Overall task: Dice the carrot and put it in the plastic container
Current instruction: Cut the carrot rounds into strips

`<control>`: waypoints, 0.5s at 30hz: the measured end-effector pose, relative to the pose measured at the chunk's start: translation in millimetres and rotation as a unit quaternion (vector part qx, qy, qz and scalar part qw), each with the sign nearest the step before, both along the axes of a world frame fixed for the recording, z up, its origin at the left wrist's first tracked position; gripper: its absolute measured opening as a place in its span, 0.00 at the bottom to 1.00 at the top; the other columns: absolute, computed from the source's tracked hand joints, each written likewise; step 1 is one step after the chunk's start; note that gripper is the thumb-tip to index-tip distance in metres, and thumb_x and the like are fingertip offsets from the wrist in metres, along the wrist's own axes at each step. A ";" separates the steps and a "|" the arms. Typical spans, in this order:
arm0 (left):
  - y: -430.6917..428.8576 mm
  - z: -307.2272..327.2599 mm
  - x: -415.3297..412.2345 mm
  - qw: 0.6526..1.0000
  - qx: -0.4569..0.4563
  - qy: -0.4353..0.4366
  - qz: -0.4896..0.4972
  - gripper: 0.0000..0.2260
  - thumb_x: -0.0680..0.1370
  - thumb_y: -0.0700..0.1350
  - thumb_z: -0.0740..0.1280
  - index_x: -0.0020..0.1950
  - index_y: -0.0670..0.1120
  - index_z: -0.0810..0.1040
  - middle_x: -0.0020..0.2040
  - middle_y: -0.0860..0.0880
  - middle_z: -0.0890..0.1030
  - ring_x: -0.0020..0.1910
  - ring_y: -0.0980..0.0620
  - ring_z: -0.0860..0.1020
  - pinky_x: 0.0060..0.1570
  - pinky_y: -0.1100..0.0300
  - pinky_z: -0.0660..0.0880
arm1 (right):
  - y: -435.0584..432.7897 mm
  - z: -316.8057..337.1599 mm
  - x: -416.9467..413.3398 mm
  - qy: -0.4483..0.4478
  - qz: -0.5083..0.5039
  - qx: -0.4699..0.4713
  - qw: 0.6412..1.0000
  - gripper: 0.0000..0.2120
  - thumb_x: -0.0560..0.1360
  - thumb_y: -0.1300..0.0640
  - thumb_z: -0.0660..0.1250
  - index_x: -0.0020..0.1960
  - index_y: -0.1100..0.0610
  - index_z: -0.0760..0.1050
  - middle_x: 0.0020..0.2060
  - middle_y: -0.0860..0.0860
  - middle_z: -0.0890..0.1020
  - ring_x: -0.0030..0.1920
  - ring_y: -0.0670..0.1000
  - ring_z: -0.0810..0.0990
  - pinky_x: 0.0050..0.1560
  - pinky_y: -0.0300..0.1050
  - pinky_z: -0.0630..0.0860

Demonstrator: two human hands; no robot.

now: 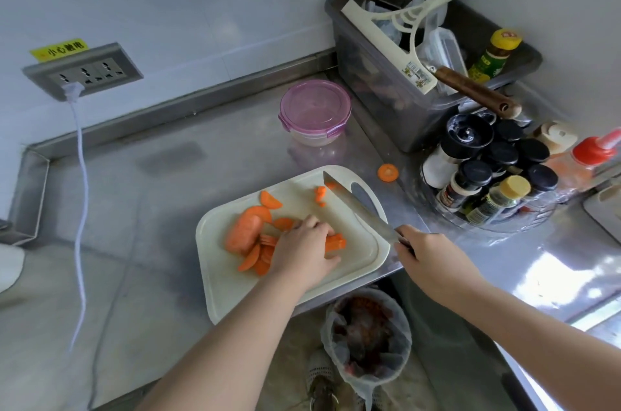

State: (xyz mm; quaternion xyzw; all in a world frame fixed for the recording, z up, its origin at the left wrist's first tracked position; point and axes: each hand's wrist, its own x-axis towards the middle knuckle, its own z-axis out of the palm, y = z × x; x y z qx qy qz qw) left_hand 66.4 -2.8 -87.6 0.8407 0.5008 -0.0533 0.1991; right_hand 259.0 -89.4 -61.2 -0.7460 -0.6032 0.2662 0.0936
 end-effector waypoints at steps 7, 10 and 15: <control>3.6 -3.8 7.0 0.997 0.016 -0.014 0.077 0.11 0.77 0.50 0.66 0.57 0.49 0.75 0.57 0.50 0.74 0.58 0.48 0.75 0.52 0.54 0.71 | -10.0 1.5 -7.7 0.004 0.009 -0.018 1.000 0.08 0.82 0.54 0.55 0.50 0.55 0.71 0.29 0.46 0.71 0.31 0.53 0.72 0.31 0.45 0.66; 5.4 -5.2 6.8 0.991 0.007 -0.025 0.129 0.11 0.77 0.51 0.65 0.57 0.50 0.75 0.56 0.51 0.75 0.55 0.48 0.77 0.50 0.54 0.73 | -9.9 -1.0 -12.2 -0.007 0.024 -0.034 0.999 0.05 0.82 0.53 0.55 0.47 0.51 0.65 0.30 0.45 0.72 0.31 0.50 0.72 0.29 0.42 0.65; 2.9 -4.1 3.8 0.987 0.026 -0.051 0.151 0.10 0.77 0.48 0.65 0.56 0.49 0.76 0.54 0.51 0.78 0.54 0.50 0.77 0.46 0.56 0.73 | -7.8 -4.7 -19.1 -0.014 0.038 -0.054 0.998 0.04 0.82 0.54 0.54 0.48 0.51 0.63 0.29 0.47 0.71 0.28 0.47 0.70 0.27 0.40 0.63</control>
